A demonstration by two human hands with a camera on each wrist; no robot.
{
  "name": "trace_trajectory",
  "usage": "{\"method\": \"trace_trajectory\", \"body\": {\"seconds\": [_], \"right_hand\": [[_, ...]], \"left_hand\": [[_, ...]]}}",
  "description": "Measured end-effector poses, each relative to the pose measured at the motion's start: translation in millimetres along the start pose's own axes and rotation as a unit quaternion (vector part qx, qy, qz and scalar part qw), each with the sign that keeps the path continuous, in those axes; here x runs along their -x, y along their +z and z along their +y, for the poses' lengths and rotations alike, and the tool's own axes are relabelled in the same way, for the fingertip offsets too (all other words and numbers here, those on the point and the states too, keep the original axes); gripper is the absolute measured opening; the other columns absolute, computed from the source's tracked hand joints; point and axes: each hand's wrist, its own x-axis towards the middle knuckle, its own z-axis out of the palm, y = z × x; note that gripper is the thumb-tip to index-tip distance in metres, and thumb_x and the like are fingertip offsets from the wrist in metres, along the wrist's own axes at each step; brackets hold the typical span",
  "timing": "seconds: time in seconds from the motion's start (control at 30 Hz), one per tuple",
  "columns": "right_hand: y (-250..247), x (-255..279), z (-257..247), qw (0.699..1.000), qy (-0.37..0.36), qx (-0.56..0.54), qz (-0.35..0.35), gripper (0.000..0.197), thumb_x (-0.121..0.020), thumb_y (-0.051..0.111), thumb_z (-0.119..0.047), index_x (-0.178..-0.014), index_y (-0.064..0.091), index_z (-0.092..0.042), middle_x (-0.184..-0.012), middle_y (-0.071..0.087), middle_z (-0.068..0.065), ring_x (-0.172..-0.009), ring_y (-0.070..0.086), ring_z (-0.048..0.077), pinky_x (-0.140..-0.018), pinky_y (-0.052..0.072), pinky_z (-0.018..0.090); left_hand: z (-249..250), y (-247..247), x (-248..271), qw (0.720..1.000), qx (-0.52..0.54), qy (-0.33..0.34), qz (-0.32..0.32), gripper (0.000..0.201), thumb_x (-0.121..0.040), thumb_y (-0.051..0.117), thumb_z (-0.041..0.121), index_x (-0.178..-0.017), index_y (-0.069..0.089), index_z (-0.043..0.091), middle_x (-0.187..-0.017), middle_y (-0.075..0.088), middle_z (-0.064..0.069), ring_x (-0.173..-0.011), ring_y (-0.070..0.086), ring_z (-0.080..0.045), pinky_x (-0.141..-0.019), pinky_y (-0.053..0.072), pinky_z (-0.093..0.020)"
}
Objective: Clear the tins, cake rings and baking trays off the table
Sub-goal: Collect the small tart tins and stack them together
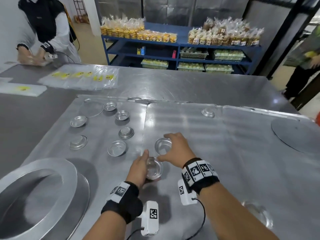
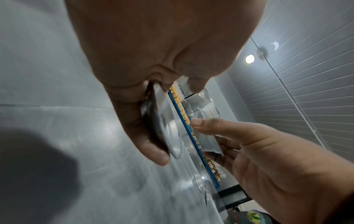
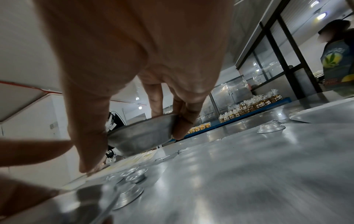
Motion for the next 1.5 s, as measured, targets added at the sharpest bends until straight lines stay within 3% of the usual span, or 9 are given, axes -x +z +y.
{"method": "trace_trajectory", "body": {"seconds": [0.13,0.23,0.4,0.57,0.7,0.83,0.93,1.17,1.5], "right_hand": [[17.9,40.0,-8.3,0.999,-0.015,-0.032,0.009,0.090,-0.064,0.090,-0.032,-0.143,0.048,-0.022,-0.128,0.037,-0.006,-0.121,0.044,0.013,-0.096,0.034,0.016],[33.3,59.7,-14.2,0.999,-0.026,-0.040,0.023,0.085,-0.067,0.087,-0.034,-0.142,0.049,-0.022,-0.128,0.038,-0.008,-0.120,0.045,0.009,-0.100,0.034,0.014],[53.1,75.9,-16.1,0.998,-0.035,-0.034,0.033,0.089,-0.062,0.088,-0.040,-0.140,0.051,-0.020,-0.126,0.044,-0.009,-0.119,0.046,0.010,-0.105,0.041,0.025],[68.6,82.1,-11.6,0.999,-0.034,-0.027,0.026,0.092,-0.056,0.089,-0.045,-0.138,0.053,-0.022,-0.123,0.047,-0.011,-0.117,0.046,0.008,-0.103,0.041,0.025],[64.6,76.4,0.0,0.999,-0.029,-0.030,-0.019,0.102,-0.048,0.094,-0.043,-0.138,0.052,-0.023,-0.123,0.049,-0.013,-0.115,0.049,0.008,-0.103,0.041,0.025],[50.2,58.7,25.4,0.996,-0.008,-0.010,-0.083,0.106,-0.046,0.097,-0.018,-0.141,0.050,-0.026,-0.129,0.057,-0.006,-0.117,0.053,0.012,-0.103,0.045,0.029],[34.1,37.0,44.4,0.995,0.018,0.023,-0.094,0.091,-0.060,0.089,-0.006,-0.140,0.051,-0.026,-0.128,0.060,-0.003,-0.103,0.053,0.009,-0.088,0.047,0.021],[-9.9,-29.3,85.1,0.986,0.082,0.130,-0.067,0.058,-0.080,0.078,-0.033,-0.132,0.058,-0.020,-0.127,0.062,0.003,-0.116,0.060,0.020,-0.100,0.048,0.033],[-66.8,-130.8,155.4,0.962,0.148,0.227,0.039,0.042,-0.086,0.065,-0.025,-0.124,0.058,-0.010,-0.126,0.055,0.015,-0.124,0.046,0.034,-0.093,0.048,0.041]], "left_hand": [[0.4,-10.1,16.9,0.999,-0.022,0.014,-0.047,0.052,-0.091,0.064,0.055,-0.112,0.069,0.008,-0.104,0.076,-0.016,-0.093,0.074,-0.031,-0.087,0.060,-0.053],[-3.6,-16.2,22.8,0.996,-0.038,-0.001,-0.078,0.035,-0.090,0.075,0.028,-0.111,0.064,0.003,-0.108,0.071,-0.026,-0.083,0.073,-0.032,-0.074,0.063,-0.049],[-12.6,-27.0,23.3,0.993,-0.081,0.014,-0.082,0.023,-0.088,0.067,-0.001,-0.111,0.064,0.004,-0.104,0.072,-0.027,-0.080,0.071,-0.033,-0.075,0.059,-0.047],[-18.1,-29.5,22.2,0.991,-0.092,0.036,-0.094,0.040,-0.066,0.062,0.003,-0.105,0.068,0.008,-0.102,0.072,-0.026,-0.087,0.069,-0.035,-0.074,0.057,-0.045],[-24.1,-25.0,15.4,0.989,-0.107,0.048,-0.090,0.035,-0.081,0.053,-0.014,-0.103,0.066,0.010,-0.099,0.071,-0.023,-0.087,0.067,-0.034,-0.079,0.058,-0.050],[-27.4,-17.5,10.5,0.991,-0.098,0.032,-0.087,0.041,-0.086,0.044,-0.021,-0.108,0.063,0.008,-0.103,0.067,-0.024,-0.087,0.066,-0.036,-0.071,0.062,-0.054],[-26.7,-10.0,6.5,0.995,-0.070,0.017,-0.071,0.042,-0.086,0.042,-0.023,-0.112,0.062,0.004,-0.103,0.063,-0.023,-0.085,0.064,-0.037,-0.058,0.062,-0.044],[-13.5,15.5,-5.2,0.996,-0.063,0.013,-0.054,0.041,-0.087,0.042,-0.024,-0.110,0.062,0.004,-0.099,0.063,-0.020,-0.078,0.064,-0.032,-0.053,0.062,-0.039],[0.1,54.8,-40.5,0.997,-0.067,0.011,-0.045,0.039,-0.086,0.043,-0.022,-0.106,0.062,0.005,-0.100,0.064,-0.019,-0.080,0.065,-0.031,-0.054,0.059,-0.034]]}}
